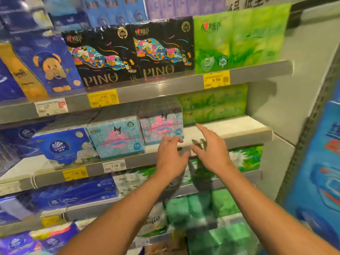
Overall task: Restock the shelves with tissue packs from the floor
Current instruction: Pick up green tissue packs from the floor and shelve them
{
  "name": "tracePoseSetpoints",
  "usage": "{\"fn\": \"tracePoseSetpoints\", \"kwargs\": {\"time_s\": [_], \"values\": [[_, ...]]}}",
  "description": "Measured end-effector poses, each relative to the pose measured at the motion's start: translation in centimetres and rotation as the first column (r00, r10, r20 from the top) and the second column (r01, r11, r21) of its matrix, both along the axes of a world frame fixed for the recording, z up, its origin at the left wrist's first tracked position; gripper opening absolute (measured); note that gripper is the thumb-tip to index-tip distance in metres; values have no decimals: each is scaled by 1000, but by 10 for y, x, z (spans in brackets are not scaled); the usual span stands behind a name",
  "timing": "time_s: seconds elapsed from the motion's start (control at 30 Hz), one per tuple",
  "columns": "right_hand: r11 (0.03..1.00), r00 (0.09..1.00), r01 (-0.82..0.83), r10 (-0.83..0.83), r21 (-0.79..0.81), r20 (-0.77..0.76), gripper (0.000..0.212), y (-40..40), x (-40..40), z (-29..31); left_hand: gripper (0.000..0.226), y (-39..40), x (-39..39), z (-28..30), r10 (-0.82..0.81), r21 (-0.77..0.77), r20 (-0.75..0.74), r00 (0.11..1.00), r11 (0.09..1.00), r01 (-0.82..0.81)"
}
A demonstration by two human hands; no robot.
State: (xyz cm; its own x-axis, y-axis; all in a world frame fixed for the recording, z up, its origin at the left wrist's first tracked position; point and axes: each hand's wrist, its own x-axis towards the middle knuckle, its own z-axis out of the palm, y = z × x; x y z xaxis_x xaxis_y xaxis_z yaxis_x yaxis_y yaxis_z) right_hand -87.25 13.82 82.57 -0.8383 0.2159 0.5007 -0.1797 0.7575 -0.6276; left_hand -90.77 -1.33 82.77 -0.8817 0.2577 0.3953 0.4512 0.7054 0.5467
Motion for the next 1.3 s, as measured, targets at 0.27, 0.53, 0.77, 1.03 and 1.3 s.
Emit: {"fn": "tracePoseSetpoints", "kwargs": {"time_s": [0.27, 0.53, 0.77, 1.03, 1.3], "values": [[908, 894, 420, -412, -6, 173, 63, 16, 242, -72, 39, 59, 161, -63, -430, -65, 111, 896, 897, 438], [624, 577, 781, -703, -28, 415, 55, 25, 540, -148, 41, 128, 414, -130, -750, -100, 336, 570, 574, 813], [340, 333, 935, -750, -100, 571, 60, 56, 792, -196, 39, 195, 654, -188, -782, -73, 515, 352, 369, 927], [57, 48, 998, -670, -14, 741, 58, 98, 1012, -235, 34, 273, 868, -223, -760, -26, 635, 141, 161, 987], [74, 15, 996, -619, 39, 785, 64, 197, 1013, -278, 42, 372, 880, -266, -653, -98, 738, 172, 148, 984]]}}
